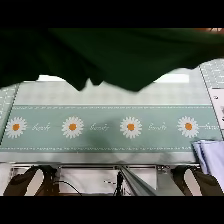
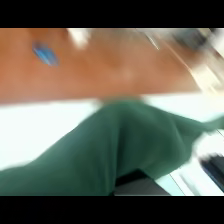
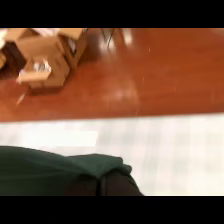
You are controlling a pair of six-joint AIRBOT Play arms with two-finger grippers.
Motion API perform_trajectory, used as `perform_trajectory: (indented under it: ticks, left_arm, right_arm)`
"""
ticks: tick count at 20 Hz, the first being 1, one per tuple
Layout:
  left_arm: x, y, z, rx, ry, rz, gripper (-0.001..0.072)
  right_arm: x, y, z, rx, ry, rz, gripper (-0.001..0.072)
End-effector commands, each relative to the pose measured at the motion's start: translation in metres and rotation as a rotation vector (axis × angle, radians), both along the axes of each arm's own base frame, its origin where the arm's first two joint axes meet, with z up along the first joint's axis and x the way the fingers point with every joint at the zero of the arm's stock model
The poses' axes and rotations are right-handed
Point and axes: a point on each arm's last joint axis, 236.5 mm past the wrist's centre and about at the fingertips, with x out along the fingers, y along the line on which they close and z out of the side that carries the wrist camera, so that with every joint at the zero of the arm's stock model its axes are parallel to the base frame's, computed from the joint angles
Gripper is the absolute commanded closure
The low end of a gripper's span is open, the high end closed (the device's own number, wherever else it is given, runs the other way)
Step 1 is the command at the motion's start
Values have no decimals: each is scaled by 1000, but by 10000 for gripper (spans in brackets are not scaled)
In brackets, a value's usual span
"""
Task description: Fold the shirts.
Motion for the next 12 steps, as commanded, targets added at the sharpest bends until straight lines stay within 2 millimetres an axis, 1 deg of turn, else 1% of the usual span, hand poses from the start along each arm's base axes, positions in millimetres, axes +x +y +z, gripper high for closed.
perform_trajectory:
  ticks: [1,2,4,5,6,8,10,12]
  left_arm:
    - [-30,17,42,36,-109,131,674]
    - [-39,10,39,45,-94,110,674]
    - [-61,-11,25,51,-26,35,674]
    - [-74,-21,18,57,7,-7,674]
    - [-86,-31,15,63,23,-44,674]
    - [-108,-46,13,57,38,-91,674]
    - [-124,-59,16,13,61,-130,674]
    - [-140,-73,15,-48,124,-200,674]
  right_arm:
    - [-33,6,73,-16,-146,-34,692]
    - [-42,10,89,-32,-179,-29,692]
    - [-59,17,113,-61,-225,-27,692]
    - [-67,18,120,-77,-228,-34,692]
    - [-73,19,123,-97,-221,-38,692]
    - [-86,16,117,-158,-173,-58,692]
    - [-96,4,105,-222,-101,-109,692]
    - [-105,-11,93,-280,-32,-165,692]
